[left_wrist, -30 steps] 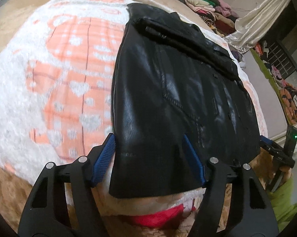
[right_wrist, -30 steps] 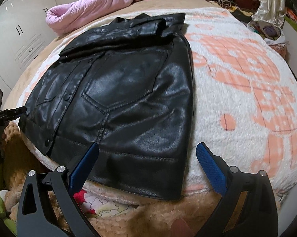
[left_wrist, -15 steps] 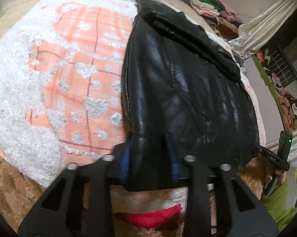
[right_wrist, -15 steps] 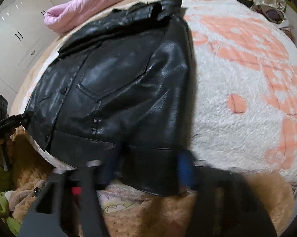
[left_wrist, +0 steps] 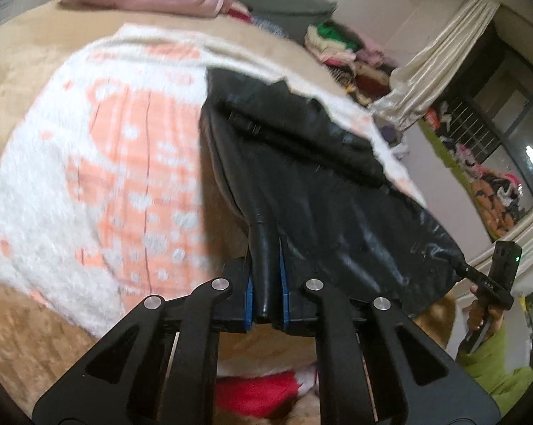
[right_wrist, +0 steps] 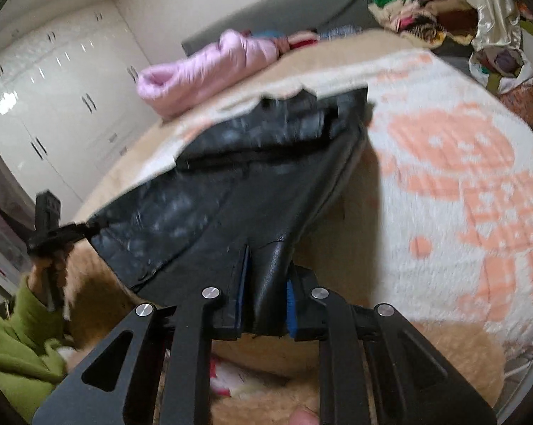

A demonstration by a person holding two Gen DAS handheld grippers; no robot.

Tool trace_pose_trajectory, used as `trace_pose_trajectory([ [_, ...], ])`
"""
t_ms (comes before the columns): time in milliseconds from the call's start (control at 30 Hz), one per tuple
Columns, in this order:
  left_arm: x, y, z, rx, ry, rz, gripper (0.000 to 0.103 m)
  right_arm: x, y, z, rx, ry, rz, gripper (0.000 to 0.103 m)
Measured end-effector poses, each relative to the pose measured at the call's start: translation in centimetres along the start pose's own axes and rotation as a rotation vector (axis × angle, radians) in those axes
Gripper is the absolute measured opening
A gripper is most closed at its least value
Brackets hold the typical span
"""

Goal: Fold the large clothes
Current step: 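Close both tools on the folded edge of the black jacket, then lift the folded edge with both tools and lay it over toward the collar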

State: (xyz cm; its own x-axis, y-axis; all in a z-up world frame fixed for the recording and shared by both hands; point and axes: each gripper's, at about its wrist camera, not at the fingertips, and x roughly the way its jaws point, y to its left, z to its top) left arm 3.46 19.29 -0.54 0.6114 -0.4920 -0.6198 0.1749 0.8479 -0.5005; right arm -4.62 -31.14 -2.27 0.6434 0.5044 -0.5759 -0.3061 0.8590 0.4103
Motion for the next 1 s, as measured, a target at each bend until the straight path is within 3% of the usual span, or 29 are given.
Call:
trace_pose_trajectory([
  [433, 1.4, -1.9, 9.3, 0.020, -0.166, -0.045, 0.004, 0.2, -0.5, 9.2, 0.060, -0.205, -0.009, 0.010],
  [700, 4.1, -1.9, 13.6, 0.018, -0.186, -0.039, 0.005, 3.0, -1.4, 13.8, 0.085, -0.257, -0.073, 0.010],
  [1000, 7.4, -0.9, 17.2, 0.020, -0.176, -0.006, 0.006, 6.5, -2.8, 16.9, 0.144, -0.258, -0.080, 0.011],
])
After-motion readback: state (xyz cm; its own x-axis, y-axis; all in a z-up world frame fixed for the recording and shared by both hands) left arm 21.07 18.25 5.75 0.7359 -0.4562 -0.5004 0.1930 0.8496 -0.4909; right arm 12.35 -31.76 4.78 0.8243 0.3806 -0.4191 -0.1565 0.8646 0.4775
